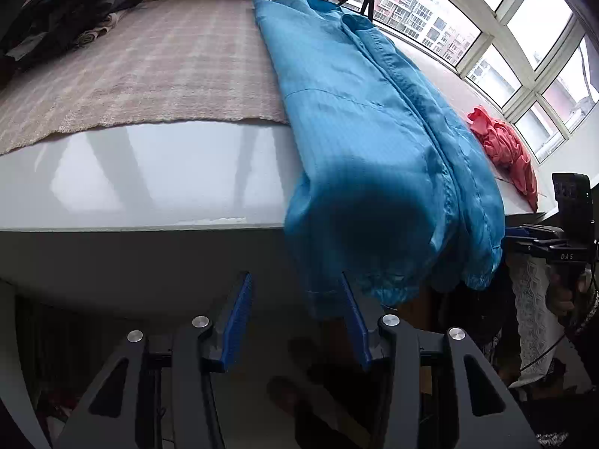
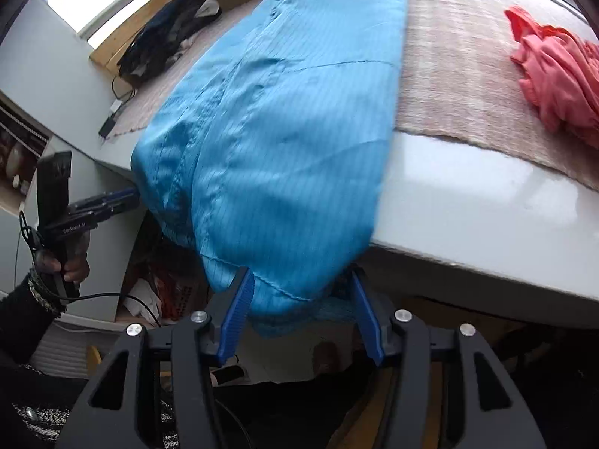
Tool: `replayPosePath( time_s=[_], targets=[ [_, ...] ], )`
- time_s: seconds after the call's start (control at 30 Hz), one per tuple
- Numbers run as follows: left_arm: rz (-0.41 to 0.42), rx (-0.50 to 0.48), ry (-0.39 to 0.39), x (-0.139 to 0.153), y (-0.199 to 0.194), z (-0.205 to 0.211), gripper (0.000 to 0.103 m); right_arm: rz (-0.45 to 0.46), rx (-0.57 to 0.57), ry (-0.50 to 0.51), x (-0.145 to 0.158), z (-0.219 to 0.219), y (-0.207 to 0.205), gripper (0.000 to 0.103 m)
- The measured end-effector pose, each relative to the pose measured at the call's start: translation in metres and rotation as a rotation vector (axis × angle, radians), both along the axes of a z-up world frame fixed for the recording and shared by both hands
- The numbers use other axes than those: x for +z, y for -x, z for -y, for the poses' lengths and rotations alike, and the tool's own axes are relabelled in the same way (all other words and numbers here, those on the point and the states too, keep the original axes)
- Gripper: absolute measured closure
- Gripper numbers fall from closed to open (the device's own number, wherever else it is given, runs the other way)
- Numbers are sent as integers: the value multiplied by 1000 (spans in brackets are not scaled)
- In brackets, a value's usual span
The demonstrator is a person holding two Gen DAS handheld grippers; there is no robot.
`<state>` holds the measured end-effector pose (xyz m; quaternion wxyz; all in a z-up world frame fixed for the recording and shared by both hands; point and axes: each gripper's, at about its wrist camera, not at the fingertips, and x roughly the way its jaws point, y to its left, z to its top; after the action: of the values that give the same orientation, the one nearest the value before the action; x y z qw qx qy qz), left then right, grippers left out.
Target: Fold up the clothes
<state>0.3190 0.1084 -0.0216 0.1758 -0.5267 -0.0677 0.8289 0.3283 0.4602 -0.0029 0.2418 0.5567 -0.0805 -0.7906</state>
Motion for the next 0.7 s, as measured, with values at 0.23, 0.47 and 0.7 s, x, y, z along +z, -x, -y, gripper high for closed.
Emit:
replayPosePath(
  time_s=[0.23, 0.47, 0.7],
  targets=[
    [-1, -84, -12, 1, 5, -20, 60, 84, -7, 89, -12, 13, 13, 74],
    [19, -101, 10, -4, 16, -20, 57, 20, 91, -23, -1, 39, 3, 63],
    [57, -187, -44, -23, 26, -36, 47, 33, 96, 62, -17, 18, 18, 44]
  ],
)
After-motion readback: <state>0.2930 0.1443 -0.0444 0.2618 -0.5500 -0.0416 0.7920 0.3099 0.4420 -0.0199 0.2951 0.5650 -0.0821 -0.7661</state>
